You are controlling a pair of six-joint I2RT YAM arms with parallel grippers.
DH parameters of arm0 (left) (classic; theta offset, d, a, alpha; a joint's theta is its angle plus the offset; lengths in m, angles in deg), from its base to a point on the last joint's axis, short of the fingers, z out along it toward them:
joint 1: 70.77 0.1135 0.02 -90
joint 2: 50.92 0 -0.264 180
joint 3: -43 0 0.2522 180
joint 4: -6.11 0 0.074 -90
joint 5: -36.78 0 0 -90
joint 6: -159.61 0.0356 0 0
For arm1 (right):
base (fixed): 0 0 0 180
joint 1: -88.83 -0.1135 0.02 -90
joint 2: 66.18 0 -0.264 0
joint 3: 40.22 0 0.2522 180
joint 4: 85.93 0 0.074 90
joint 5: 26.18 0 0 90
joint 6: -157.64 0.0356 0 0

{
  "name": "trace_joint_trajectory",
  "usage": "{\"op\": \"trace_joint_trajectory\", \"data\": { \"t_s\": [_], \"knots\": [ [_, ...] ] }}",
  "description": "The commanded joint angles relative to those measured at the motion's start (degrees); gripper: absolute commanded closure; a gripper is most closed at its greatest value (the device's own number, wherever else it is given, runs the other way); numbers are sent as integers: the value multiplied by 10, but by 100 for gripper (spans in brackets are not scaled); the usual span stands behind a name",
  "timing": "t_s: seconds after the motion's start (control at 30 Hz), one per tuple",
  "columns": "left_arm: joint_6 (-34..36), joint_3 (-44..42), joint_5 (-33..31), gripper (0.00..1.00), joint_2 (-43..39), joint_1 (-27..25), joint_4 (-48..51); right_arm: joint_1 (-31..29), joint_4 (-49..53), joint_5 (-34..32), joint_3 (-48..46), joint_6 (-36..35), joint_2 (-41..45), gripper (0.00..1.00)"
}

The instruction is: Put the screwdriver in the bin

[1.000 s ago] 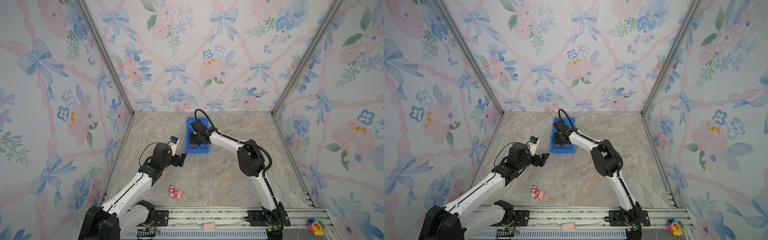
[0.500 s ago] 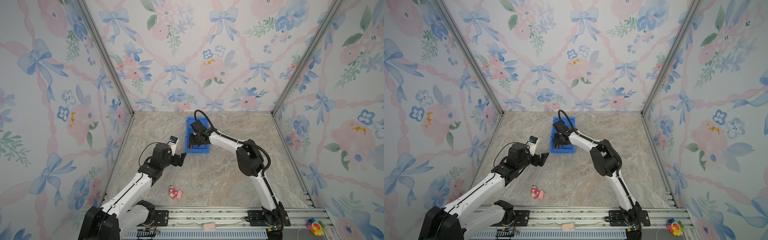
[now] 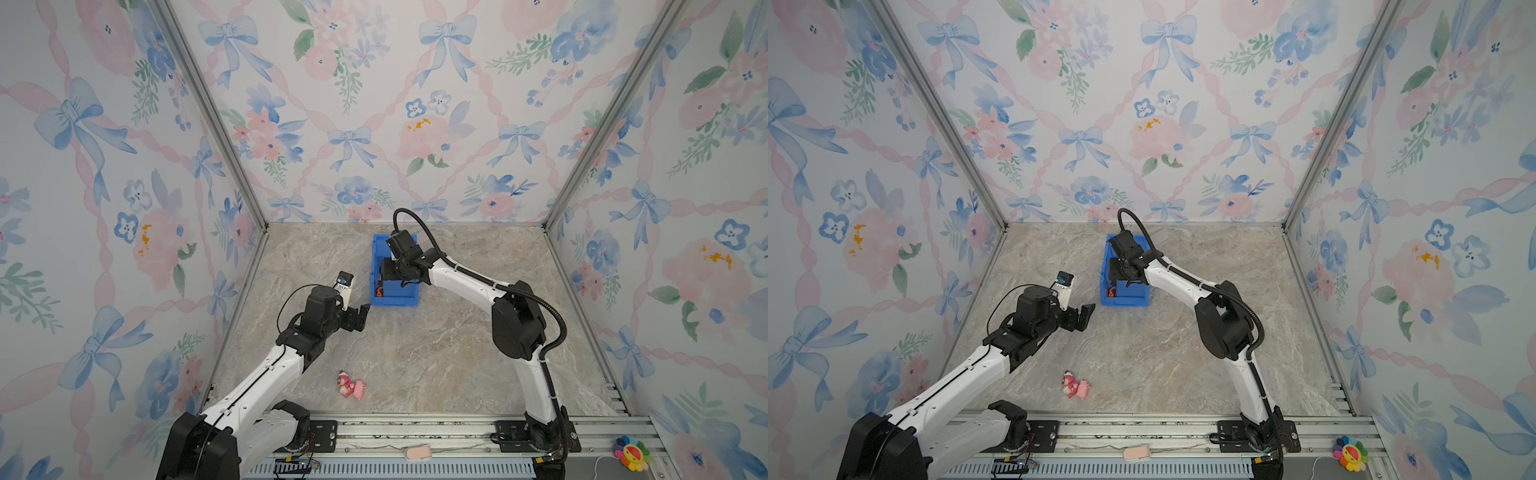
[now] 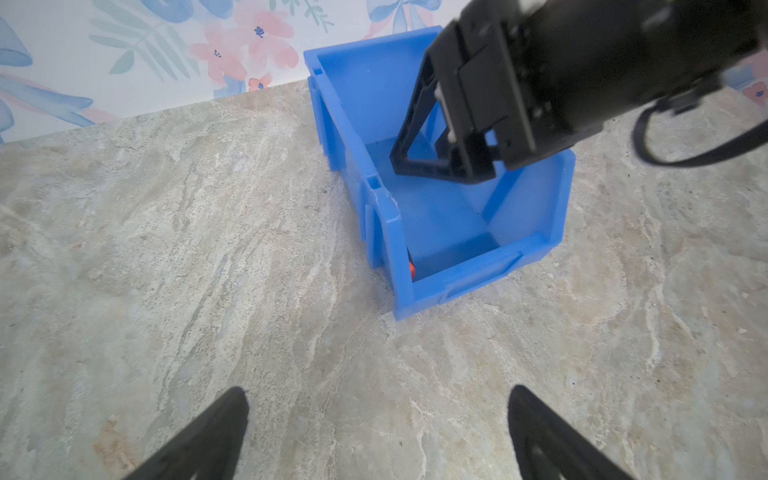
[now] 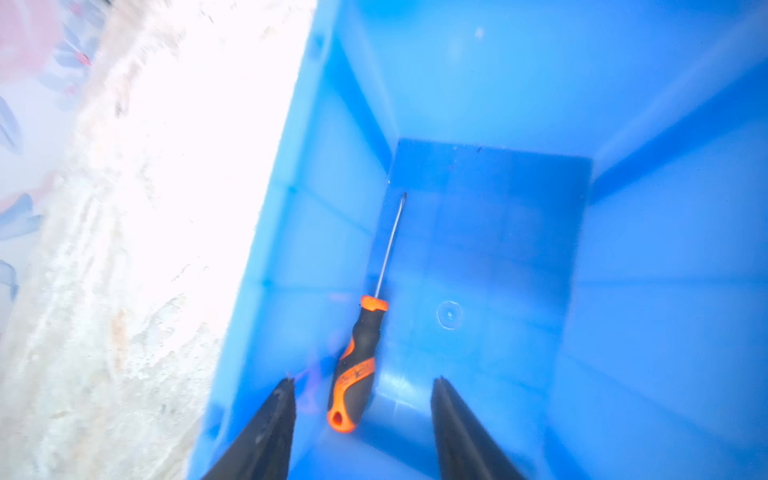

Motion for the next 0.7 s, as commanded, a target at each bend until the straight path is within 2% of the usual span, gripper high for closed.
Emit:
{"op": "trace_joint_trajectory", "data": {
  "t_s": [0.0,0.07,0.13,0.23,0.33,0.43,0.5,0.57,0.67],
  "knots": [
    [-15,3,-39,2,-5,-3,6,-14,-10,-38,-25,-42,70,33],
    [-39,5,-80,2,-5,-2,6,-17,-9,-56,-50,-60,107,25],
    [-54,1,-111,2,-12,2,4,-20,-13,-81,-89,-77,152,1],
    [-72,-14,-140,2,-20,18,-10,-16,-29,-145,-188,-101,248,3],
    [-92,-27,-178,2,-26,42,-21,16,-40,-190,-316,-108,367,3],
    [-74,-55,-192,2,-34,71,-65,88,-25,-216,-438,-93,474,3],
    [-36,-95,-189,2,-44,86,-133,144,-12,-257,-518,-87,545,3],
    [12,-132,-186,2,-55,90,-203,187,-34,-285,-599,-109,619,3],
    [36,-171,-169,2,-58,104,-270,249,-68,-298,-709,-141,734,3]
  ]
}}
